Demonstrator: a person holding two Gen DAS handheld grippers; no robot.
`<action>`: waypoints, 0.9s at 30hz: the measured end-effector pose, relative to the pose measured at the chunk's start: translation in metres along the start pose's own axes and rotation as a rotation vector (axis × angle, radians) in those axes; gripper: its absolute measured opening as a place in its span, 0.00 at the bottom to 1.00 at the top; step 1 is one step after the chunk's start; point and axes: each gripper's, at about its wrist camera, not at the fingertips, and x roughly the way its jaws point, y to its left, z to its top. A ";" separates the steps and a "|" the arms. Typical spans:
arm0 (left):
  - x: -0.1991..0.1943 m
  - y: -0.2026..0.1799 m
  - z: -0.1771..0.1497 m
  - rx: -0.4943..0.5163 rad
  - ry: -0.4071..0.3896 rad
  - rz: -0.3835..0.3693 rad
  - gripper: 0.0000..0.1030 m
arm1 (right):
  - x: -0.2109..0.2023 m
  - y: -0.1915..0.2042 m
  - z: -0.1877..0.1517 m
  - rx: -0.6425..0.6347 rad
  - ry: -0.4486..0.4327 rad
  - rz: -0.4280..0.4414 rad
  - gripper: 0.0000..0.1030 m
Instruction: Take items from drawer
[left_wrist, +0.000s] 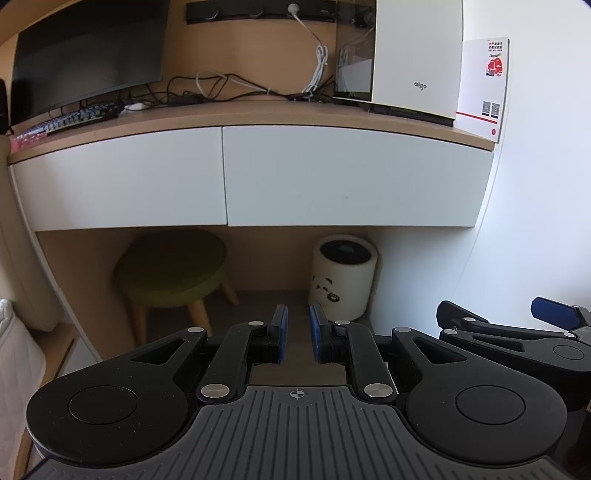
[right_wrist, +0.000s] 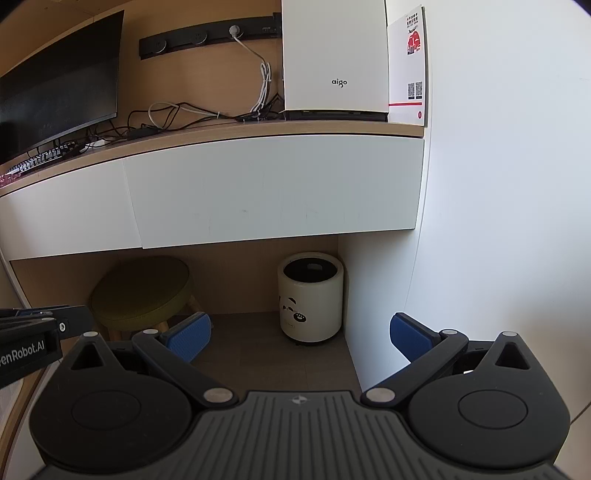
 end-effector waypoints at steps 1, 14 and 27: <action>0.000 0.000 0.000 0.000 0.001 -0.001 0.16 | 0.000 0.000 0.000 0.000 0.001 0.000 1.00; 0.002 -0.006 0.001 -0.006 0.012 0.005 0.16 | 0.003 -0.002 0.000 0.006 0.005 -0.015 1.00; 0.000 -0.009 0.004 -0.003 0.013 -0.010 0.16 | 0.004 -0.002 0.001 0.006 0.007 -0.010 1.00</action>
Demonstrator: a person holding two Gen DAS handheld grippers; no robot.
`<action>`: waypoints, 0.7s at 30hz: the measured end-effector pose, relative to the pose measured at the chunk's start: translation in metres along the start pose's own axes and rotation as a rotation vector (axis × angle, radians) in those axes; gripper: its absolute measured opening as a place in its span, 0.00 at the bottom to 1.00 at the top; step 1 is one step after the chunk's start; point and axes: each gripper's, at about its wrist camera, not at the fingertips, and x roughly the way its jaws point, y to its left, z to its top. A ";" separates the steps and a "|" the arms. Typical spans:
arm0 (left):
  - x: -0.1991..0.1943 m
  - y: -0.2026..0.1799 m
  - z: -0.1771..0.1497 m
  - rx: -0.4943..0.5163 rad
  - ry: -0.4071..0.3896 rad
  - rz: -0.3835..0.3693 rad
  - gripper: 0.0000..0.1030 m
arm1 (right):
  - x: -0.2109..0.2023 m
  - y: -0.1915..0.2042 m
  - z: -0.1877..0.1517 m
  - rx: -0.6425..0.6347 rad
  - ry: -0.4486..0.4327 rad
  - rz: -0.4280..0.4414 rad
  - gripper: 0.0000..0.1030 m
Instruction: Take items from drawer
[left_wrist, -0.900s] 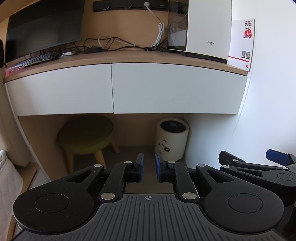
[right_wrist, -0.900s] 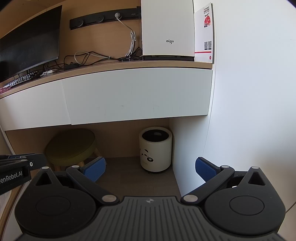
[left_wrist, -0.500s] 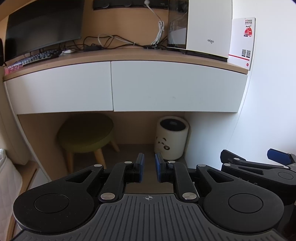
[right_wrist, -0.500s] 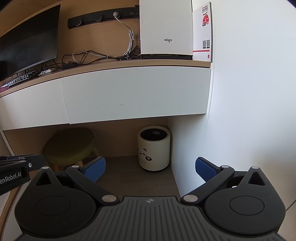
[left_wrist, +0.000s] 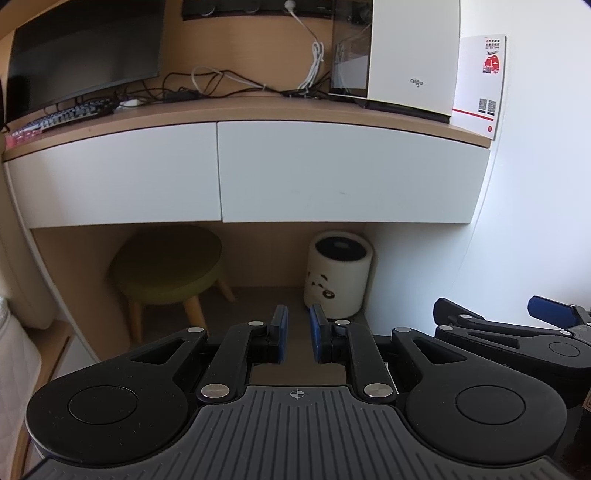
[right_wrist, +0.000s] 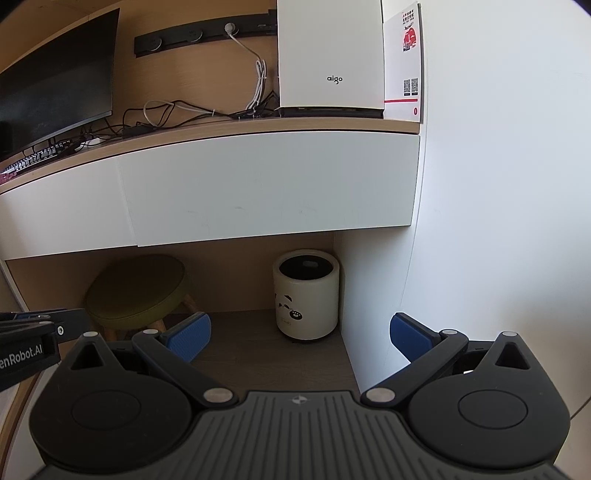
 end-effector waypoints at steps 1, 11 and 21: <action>0.000 0.000 0.000 0.000 0.001 -0.002 0.16 | 0.000 0.000 0.000 0.001 0.001 0.000 1.00; 0.000 -0.003 0.001 0.000 0.005 -0.009 0.16 | -0.002 0.005 0.000 -0.005 -0.004 0.012 1.00; 0.001 -0.008 0.001 0.007 0.005 -0.024 0.16 | -0.001 0.004 0.001 -0.009 -0.004 0.021 1.00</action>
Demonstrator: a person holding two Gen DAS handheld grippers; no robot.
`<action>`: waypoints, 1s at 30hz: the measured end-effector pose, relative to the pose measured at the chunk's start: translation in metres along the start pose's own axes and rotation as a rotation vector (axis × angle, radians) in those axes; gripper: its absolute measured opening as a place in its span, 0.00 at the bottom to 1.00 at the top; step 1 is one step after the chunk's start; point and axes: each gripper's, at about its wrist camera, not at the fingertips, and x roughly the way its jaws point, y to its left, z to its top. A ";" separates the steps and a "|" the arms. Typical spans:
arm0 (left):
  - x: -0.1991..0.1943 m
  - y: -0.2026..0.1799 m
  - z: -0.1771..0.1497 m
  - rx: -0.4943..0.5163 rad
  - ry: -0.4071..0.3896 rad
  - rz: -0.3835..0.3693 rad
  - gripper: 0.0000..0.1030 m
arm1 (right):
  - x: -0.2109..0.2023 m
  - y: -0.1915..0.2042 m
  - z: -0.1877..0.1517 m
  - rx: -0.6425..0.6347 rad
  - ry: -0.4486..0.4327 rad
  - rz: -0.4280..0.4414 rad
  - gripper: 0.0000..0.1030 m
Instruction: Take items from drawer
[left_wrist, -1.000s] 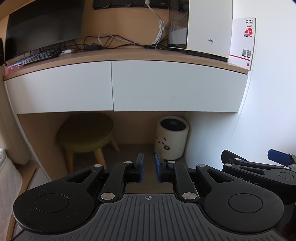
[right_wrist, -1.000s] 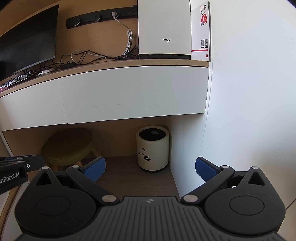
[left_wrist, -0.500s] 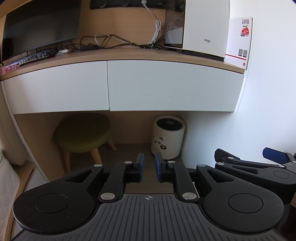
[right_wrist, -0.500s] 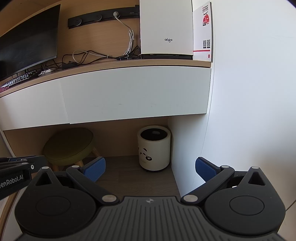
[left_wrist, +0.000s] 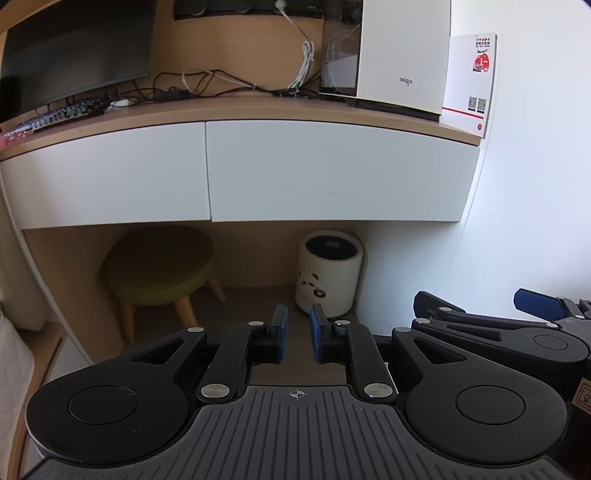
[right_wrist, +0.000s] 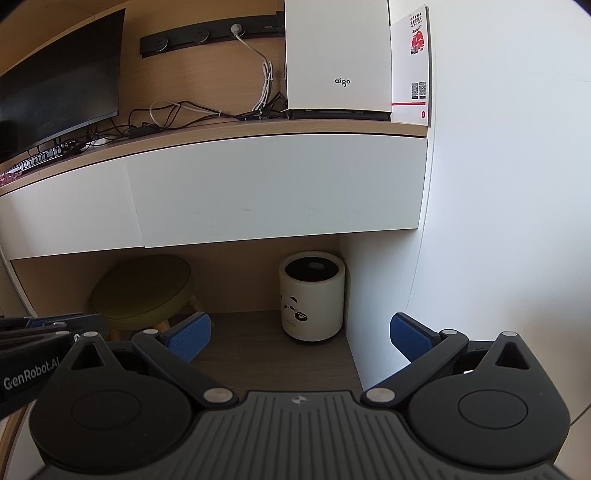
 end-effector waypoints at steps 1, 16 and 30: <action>0.000 0.001 -0.001 0.000 0.001 -0.001 0.16 | 0.001 -0.002 0.001 0.000 0.000 0.001 1.00; 0.004 0.002 0.000 -0.007 0.007 0.004 0.16 | 0.006 -0.004 0.001 0.000 0.013 0.006 1.00; 0.008 0.008 -0.004 -0.014 0.022 0.004 0.16 | 0.010 -0.005 -0.003 0.002 0.022 0.003 1.00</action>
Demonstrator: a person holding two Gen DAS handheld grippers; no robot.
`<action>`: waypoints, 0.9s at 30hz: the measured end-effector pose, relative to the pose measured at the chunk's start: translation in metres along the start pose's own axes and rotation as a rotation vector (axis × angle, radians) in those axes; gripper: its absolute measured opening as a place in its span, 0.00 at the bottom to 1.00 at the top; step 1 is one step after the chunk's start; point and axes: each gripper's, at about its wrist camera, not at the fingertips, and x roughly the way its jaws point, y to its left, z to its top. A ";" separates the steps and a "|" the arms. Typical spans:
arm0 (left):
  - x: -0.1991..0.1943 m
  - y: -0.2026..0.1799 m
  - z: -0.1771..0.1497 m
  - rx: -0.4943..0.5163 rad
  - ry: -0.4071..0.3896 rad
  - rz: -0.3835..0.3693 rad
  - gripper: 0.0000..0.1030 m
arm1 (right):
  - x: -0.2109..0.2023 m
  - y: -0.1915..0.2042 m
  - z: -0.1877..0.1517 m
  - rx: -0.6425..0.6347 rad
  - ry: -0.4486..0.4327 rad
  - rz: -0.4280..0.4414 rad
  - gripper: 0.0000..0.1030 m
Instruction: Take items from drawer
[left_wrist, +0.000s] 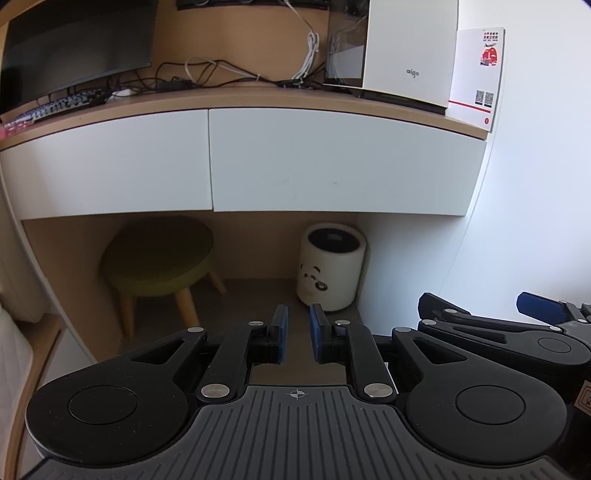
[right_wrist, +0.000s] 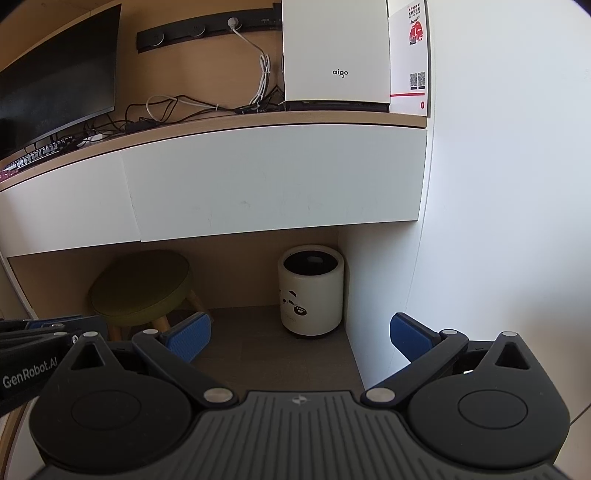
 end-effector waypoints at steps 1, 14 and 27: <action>0.001 0.000 0.000 -0.001 0.002 0.000 0.16 | 0.001 0.000 0.000 0.000 0.002 0.000 1.00; 0.014 0.007 0.002 -0.025 0.026 -0.051 0.16 | 0.010 -0.001 -0.001 -0.005 0.022 -0.002 1.00; 0.060 0.069 0.034 -0.132 -0.001 -0.078 0.17 | 0.042 0.004 0.017 -0.009 0.044 0.005 1.00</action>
